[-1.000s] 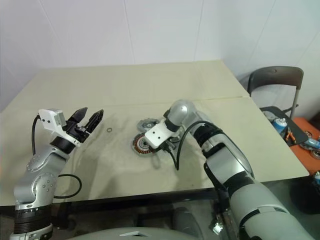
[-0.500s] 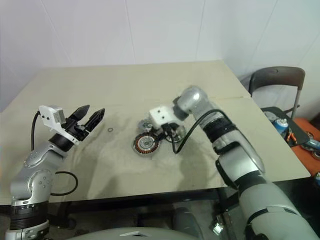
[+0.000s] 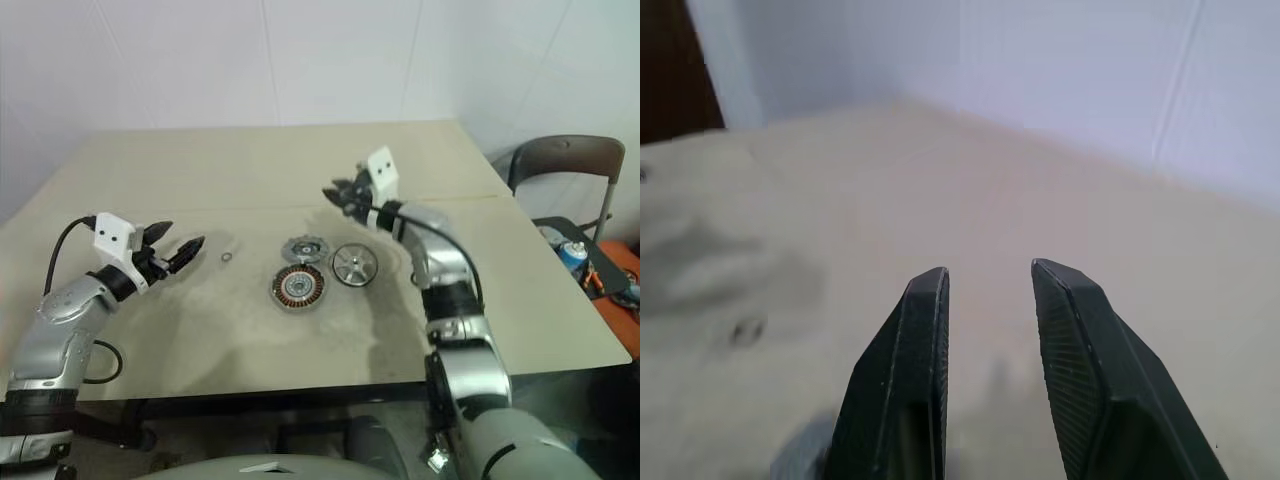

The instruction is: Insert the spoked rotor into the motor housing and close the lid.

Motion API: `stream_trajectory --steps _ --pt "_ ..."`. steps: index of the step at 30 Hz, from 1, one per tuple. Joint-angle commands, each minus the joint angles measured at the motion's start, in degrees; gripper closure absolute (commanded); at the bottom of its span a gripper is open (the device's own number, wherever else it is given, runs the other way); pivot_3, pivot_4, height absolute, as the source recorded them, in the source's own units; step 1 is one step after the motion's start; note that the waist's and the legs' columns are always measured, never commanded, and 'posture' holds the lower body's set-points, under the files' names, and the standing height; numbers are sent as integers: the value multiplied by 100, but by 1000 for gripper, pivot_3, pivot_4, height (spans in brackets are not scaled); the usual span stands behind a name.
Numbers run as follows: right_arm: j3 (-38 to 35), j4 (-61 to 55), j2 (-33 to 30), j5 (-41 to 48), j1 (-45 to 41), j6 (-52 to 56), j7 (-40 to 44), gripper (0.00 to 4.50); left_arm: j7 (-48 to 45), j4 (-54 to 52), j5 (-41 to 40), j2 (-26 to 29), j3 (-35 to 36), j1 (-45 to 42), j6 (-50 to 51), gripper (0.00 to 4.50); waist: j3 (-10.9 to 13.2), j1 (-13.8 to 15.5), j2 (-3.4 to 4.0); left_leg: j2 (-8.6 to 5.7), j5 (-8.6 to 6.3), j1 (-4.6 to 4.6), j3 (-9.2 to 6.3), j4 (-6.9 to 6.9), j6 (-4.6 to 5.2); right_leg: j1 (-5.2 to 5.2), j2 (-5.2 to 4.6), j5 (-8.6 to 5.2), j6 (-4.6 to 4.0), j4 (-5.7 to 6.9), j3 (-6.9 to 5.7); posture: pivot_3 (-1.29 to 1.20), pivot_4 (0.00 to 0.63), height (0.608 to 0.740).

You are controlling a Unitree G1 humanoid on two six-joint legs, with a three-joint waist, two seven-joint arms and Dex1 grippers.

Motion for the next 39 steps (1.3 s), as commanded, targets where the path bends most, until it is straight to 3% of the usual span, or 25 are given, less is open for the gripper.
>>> stream_trajectory --steps 1,6,12,22,28,39 --pt "-18 -972 60 205 68 224 -270 3139 -42 1408 361 -192 -163 -997 -687 653 0 27 0 0 2 -10 -2 6 -2 -8 1 1 0 6 0 0 0 740" --pt "25 -1284 73 260 236 391 -491 3139 -503 3417 760 -408 -441 -2091 -1562 653 -6 6 -8 -3 2 -17 -8 25 -3 -3 4 5 0 5 -9 0 0 740" --pt "185 -1700 43 290 551 524 -554 3139 -931 4617 905 -598 -568 -2774 -1796 653 -6 -2 -10 -2 2 -27 -11 14 -2 -17 2 7 5 2 -9 0 0 740" --pt "318 -1907 -64 216 784 609 -650 3139 -1775 4043 955 -415 -769 -1974 -1268 653 -7 -1 -10 2 2 -22 -10 6 -2 -19 1 8 5 7 -7 0 0 740" --pt "405 -1764 -74 156 777 486 -662 3139 -1259 3764 1167 -445 -824 -1690 -1048 653 -11 3 -13 3 2 -20 -15 16 -2 -14 0 8 5 12 -9 0 0 740" --pt "637 -1831 -216 -11 938 337 -669 3139 -520 4301 1470 -670 -824 -2057 -1416 653 -13 11 -11 2 2 1 -16 81 -2 20 8 6 5 53 -11 0 0 740"
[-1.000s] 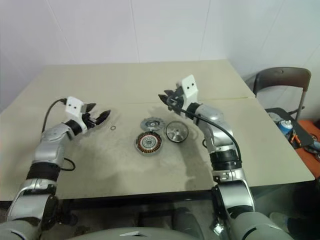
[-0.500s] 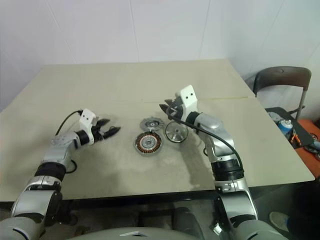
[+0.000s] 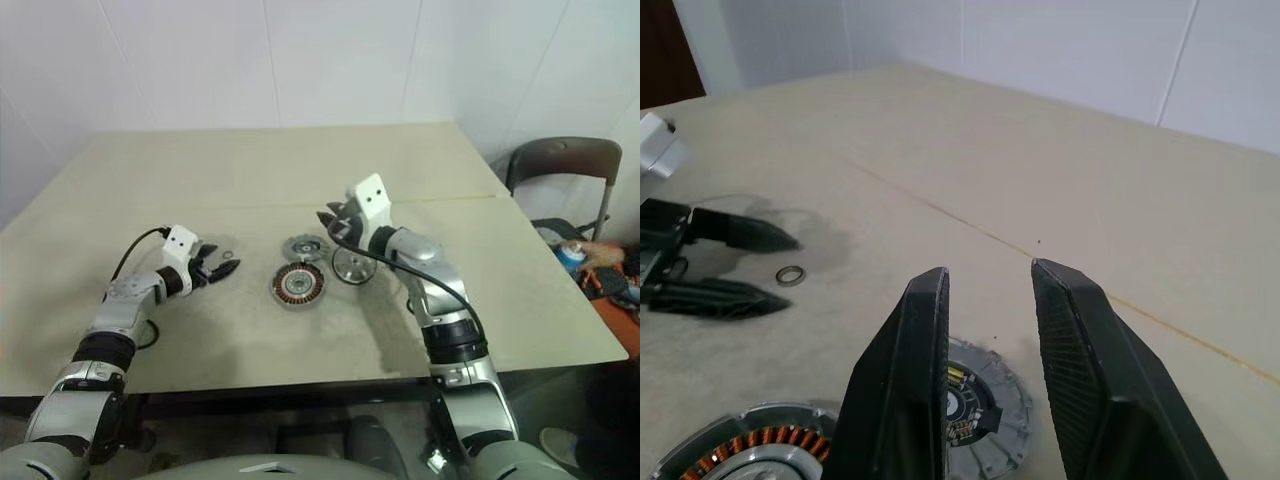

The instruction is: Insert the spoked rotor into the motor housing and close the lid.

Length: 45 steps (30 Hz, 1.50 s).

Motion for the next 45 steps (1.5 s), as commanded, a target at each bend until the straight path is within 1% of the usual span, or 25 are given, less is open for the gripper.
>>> stream_trajectory --steps 1,2,6,11,14,18,22,29,32,35,40,42,45 --pt "84 -227 -86 -84 47 -154 -26 3139 287 227 161 -8 1 -212 -167 653 0 -1 0 0 0 9 0 3 0 11 0 -1 0 -1 0 0 0 740" --pt "87 -248 -88 -84 70 -147 -41 3139 341 326 183 -16 14 -274 -200 653 0 -3 0 -1 0 20 2 3 0 22 0 -11 15 -4 0 0 0 740" --pt "116 -312 -104 -100 151 -141 -85 3139 469 698 249 -26 24 -476 -341 653 1 -2 0 -1 0 46 2 1 0 44 1 -15 19 -6 0 0 0 740" --pt "204 -457 -123 -185 302 -114 -141 3139 403 963 296 -135 -42 -634 -361 653 1 13 0 -1 0 54 2 -7 0 52 1 -15 20 -11 0 0 0 740" --pt "223 -566 -122 -178 363 -74 -161 3139 179 929 240 -207 -73 -644 -197 653 1 34 0 -2 0 53 2 -7 0 54 -1 -15 21 -16 0 0 0 740" --pt "228 -639 -148 -193 425 -49 -188 3139 -514 584 194 -212 -279 -424 327 653 0 58 0 -2 -1 50 3 -13 0 58 -1 -15 20 -33 0 0 0 740" --pt "238 -639 -173 -225 431 -74 -201 3139 -803 219 173 -190 -317 -212 710 653 0 89 0 -2 -7 42 6 -23 8 57 -5 -9 12 -53 1 0 0 740" --pt "273 -630 -181 -272 442 -113 -194 3139 -287 409 373 -136 -215 -253 690 653 -2 132 2 -1 -13 46 7 -30 18 57 -6 -4 5 -58 2 0 0 740" --pt "271 -613 -178 -277 451 -124 -187 3139 218 741 487 -101 -158 -411 487 653 -3 132 4 -1 -13 65 7 -30 18 72 -4 -17 20 -57 2 0 0 740" --pt "282 -626 -185 -284 493 -139 -179 3139 609 1072 543 -71 -140 -553 310 653 -3 128 5 1 -11 85 0 -20 19 94 2 -25 0 -56 0 0 0 740" --pt "302 -737 -195 -261 610 -122 -184 3139 635 1310 460 -148 -163 -638 195 653 -2 95 7 4 -14 138 -4 -15 14 137 2 -22 -5 -60 0 0 0 740" --pt "311 -774 -198 -263 641 -107 -196 3139 502 1365 396 -198 -166 -673 276 653 -1 60 12 8 -24 164 -11 -16 -3 146 0 -22 -6 -72 -5 0 0 740" --pt "328 -799 -217 -278 663 -99 -211 3139 312 1397 320 -238 -165 -713 456 653 -4 23 36 11 -25 157 -57 -18 -4 163 -9 -22 -7 -116 -43 0 0 740"
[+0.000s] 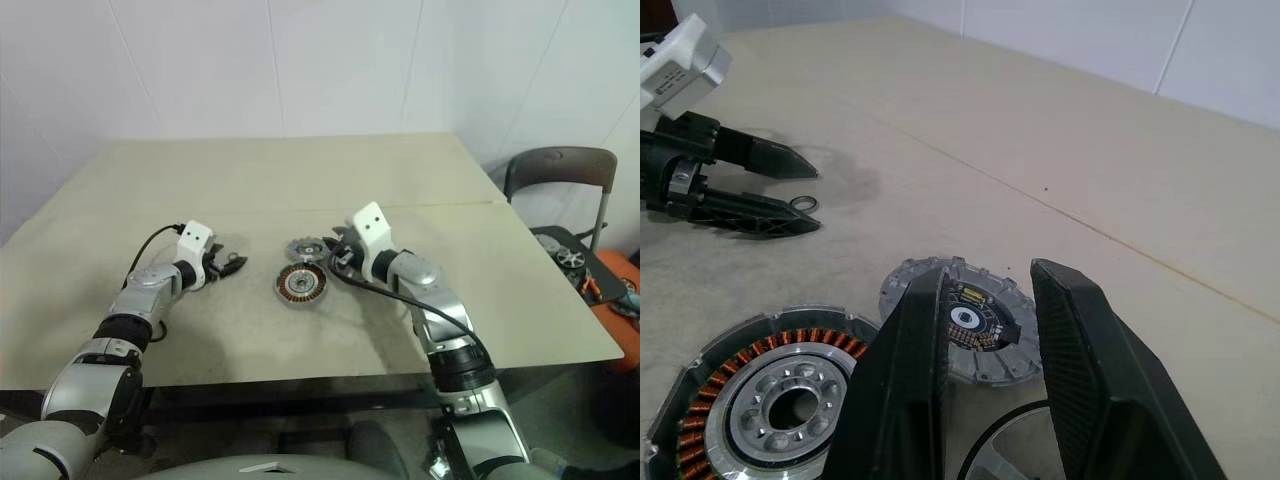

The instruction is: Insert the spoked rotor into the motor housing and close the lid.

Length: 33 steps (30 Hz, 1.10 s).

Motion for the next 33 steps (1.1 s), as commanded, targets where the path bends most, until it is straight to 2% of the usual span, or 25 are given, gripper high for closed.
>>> stream_trajectory --steps 1,10,11,16,21,24,26,30,33 --pt "-5 -298 -32 -15 -75 -36 -52 3139 -23 295 92 14 -40 -2 370 653 -3 -13 18 1 0 -6 -18 -1 0 6 -6 0 0 -20 -20 0 0 740" --pt "67 -345 -4 -27 -78 6 -140 3139 -72 425 89 69 0 -78 541 653 -13 102 36 -15 12 -15 -39 -38 19 -7 -27 1 3 -21 -46 0 0 740" --pt "74 -350 -7 -24 -72 8 -142 3101 -53 429 90 65 4 -78 530 1041 -13 105 35 -16 12 -14 -39 -43 20 -8 -22 1 2 -20 -46 0 0 740" --pt "93 -365 -34 -22 -66 25 -114 3101 -137 368 92 32 -26 -47 618 2418 -13 107 36 -16 13 -8 -43 -79 20 -11 -12 1 2 -15 -46 0 0 740" --pt "85 -336 -67 -24 -99 14 -82 3101 -119 342 121 29 -46 -49 611 2418 -13 117 36 -17 13 -13 -42 -89 20 -15 -12 1 3 -20 -47 0 0 740" --pt "105 -333 -68 -32 -110 6 -83 3101 -188 237 91 49 -36 -6 625 3016 -13 108 35 -16 13 -13 -42 -86 20 -15 -13 0 1 -23 -46 0 0 740" --pt "115 -341 -62 -30 -110 7 -84 3101 -252 167 64 53 -33 35 677 3587 -12 104 36 -16 12 -14 -42 -87 19 -15 -13 -1 1 -26 -46 0 0 740" --pt "122 -350 -45 -20 -106 10 -87 3101 -440 -113 5 58 -42 164 724 3764 -13 106 36 -15 12 -28 -43 -93 19 -27 -14 0 2 -31 -46 0 0 740" --pt "121 -349 -34 -10 -101 8 -87 3101 -452 -299 -3 58 -35 215 824 3764 -14 119 37 -17 13 -86 -43 -88 20 -84 -14 13 19 -22 -45 0 0 740"
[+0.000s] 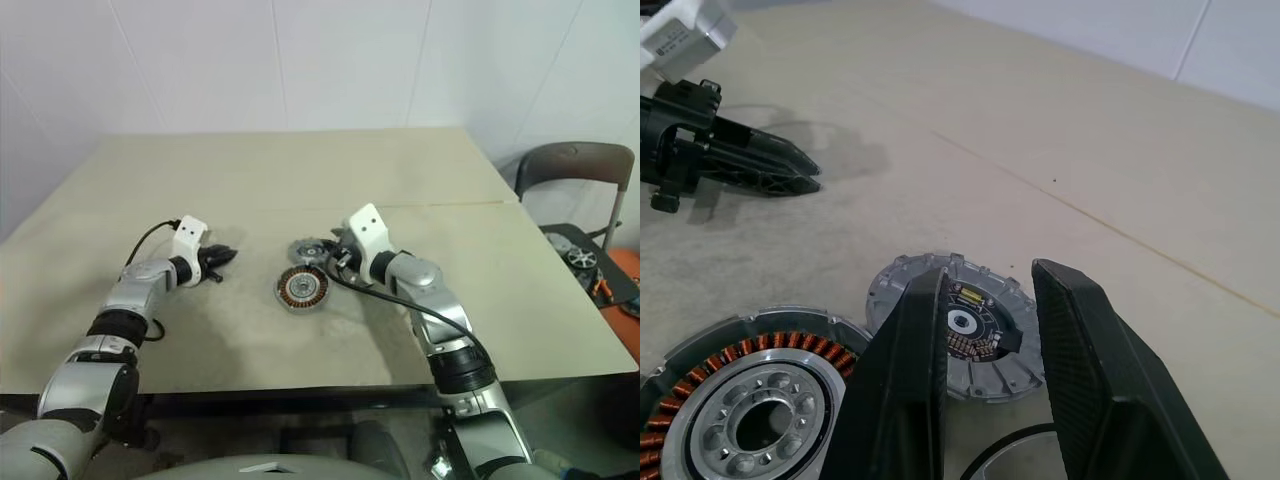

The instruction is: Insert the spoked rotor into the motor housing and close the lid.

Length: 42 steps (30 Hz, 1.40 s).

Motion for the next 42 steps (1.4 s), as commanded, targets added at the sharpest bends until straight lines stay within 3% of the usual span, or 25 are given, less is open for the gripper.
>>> stream_trajectory --steps 1,11,15,19,29,38,42 --pt "-1 -291 22 33 -106 -50 1 3101 -116 11 44 -47 -114 240 329 3764 0 12 0 -2 0 -11 1 0 0 -13 -1 2 1 5 1 0 0 740" --pt "16 -257 57 44 -160 -35 3 3101 -306 -663 -25 19 -73 403 242 3765 1 2 -1 -5 0 -12 9 -12 0 -20 -1 2 1 4 0 0 0 740" --pt "19 -248 49 35 -166 -50 10 3101 -1158 -2446 -736 -24 -63 861 480 3765 4 3 -2 -3 0 -29 9 -13 -1 -35 -2 14 -20 2 1 0 0 740" --pt "-16 -264 16 15 -260 -168 18 3101 -1791 -4059 -1374 85 -144 1331 906 3765 7 21 -7 4 1 -118 3 9 -3 -114 -6 19 -23 19 1 0 0 740" --pt "-482 -57 -12 297 -672 -101 -29 3101 -1870 -4060 -1167 296 -451 1275 877 3765 10 -4 -4 -1 3 -95 18 14 -1 -106 12 16 -27 48 0 0 0 740" --pt "-945 241 -180 426 -869 -159 -67 3101 -1620 -4101 -734 -22 -1078 932 921 3765 10 4 -5 -4 3 -96 19 19 -1 -105 10 18 -26 53 1 0 0 740" --pt "-996 65 -235 553 -682 -16 7 3101 -1816 -4288 -965 -205 -1282 833 1326 3765 10 -10 -5 -4 3 -95 22 20 -1 -107 10 18 -25 58 3 0 0 740"
